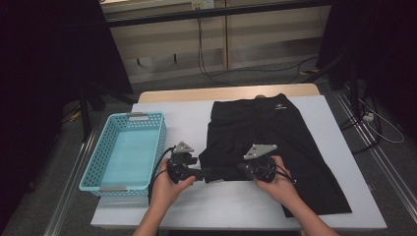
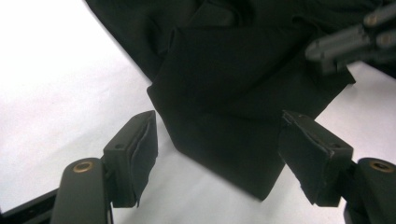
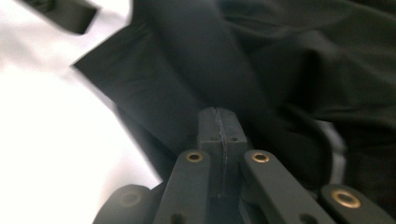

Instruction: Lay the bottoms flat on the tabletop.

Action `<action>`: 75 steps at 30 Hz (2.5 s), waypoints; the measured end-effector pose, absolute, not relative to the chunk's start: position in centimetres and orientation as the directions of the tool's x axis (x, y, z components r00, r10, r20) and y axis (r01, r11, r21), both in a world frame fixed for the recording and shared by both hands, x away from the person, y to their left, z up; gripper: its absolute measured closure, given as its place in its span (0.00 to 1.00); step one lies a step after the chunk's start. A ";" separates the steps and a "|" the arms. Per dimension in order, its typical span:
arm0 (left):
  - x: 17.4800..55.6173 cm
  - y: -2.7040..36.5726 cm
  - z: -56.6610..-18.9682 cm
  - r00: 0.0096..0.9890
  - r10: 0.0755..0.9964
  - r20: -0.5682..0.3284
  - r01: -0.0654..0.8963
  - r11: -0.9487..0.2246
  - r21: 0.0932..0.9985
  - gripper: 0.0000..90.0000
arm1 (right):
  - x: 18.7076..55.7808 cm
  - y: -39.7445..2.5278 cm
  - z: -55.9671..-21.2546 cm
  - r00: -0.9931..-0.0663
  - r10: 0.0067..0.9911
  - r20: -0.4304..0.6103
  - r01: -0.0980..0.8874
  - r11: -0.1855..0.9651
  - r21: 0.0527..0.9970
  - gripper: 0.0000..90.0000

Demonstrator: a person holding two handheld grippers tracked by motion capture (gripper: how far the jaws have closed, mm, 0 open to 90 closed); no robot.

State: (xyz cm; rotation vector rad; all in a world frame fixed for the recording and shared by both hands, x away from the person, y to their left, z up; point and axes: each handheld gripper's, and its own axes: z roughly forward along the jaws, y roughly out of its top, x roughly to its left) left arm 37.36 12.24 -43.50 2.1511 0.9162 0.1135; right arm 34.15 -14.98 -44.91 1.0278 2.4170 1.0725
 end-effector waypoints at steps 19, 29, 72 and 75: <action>36.7 11.0 -44.8 0.744 0.626 -0.234 0.600 -0.471 0.647 0.48 | 34.6 -15.8 -45.6 -0.655 0.755 -0.019 0.519 0.468 0.715 0.87; 36.3 10.4 -44.7 0.754 0.635 -0.170 0.578 -0.518 0.630 0.87 | 34.0 -16.0 -45.2 -0.645 0.765 -0.011 0.514 0.444 0.734 0.66; 37.8 14.2 -42.3 0.664 0.686 -0.297 0.660 -0.350 0.665 1.00 | 32.5 -13.9 -45.9 -0.757 0.654 0.016 0.456 0.510 0.729 0.79; 37.7 14.1 -42.1 0.669 0.680 -0.299 0.655 -0.349 0.671 1.00 | 32.6 -13.9 -45.9 -0.755 0.656 0.002 0.450 0.515 0.730 0.92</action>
